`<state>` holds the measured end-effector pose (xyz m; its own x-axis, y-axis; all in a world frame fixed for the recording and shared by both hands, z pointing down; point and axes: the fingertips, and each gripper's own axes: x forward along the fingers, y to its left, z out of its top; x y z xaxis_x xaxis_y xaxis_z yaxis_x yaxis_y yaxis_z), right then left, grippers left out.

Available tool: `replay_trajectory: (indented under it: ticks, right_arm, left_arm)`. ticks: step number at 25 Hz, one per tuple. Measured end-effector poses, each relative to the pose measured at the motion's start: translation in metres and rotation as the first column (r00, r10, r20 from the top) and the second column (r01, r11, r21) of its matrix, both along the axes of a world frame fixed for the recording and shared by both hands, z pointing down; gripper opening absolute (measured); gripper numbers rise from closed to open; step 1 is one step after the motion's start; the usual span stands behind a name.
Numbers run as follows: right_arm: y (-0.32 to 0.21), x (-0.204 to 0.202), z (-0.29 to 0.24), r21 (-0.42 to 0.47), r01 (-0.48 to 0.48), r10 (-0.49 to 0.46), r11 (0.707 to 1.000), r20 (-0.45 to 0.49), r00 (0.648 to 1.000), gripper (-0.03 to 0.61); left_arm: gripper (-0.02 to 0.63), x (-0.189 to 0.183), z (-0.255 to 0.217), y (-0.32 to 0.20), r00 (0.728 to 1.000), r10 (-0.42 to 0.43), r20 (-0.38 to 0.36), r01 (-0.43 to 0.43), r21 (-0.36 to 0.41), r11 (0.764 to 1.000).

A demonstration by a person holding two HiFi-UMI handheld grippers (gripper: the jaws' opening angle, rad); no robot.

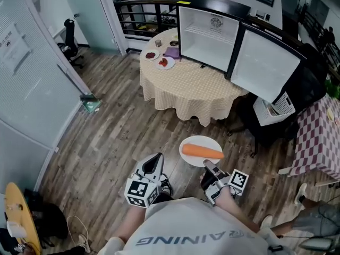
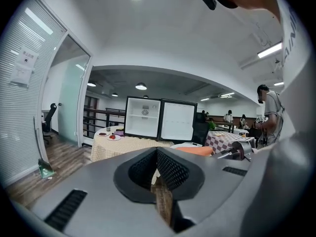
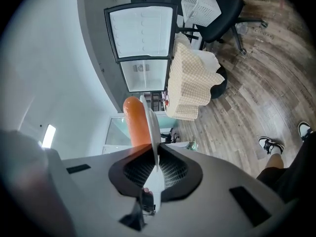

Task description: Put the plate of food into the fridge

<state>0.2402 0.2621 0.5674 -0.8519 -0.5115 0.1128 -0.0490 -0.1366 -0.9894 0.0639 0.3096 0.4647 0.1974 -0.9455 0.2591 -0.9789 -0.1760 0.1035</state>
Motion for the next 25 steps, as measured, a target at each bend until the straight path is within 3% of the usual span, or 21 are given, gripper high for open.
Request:
replay_trajectory:
  ticks: [11, 25]
  right_arm:
    - [-0.052, -0.076, -0.007, 0.003, -0.015, 0.015, 1.0, -0.021, 1.0, 0.037]
    - [-0.088, -0.188, -0.016, 0.022, -0.007, 0.008, 1.0, -0.016, 1.0, 0.037]
  left_arm:
    - [0.008, -0.076, -0.001, -0.064, 0.999, 0.031, -0.034, -0.03, 0.012, 0.999]
    - [0.008, -0.191, 0.015, -0.092, 0.998, 0.015, -0.06, -0.016, -0.01, 1.0]
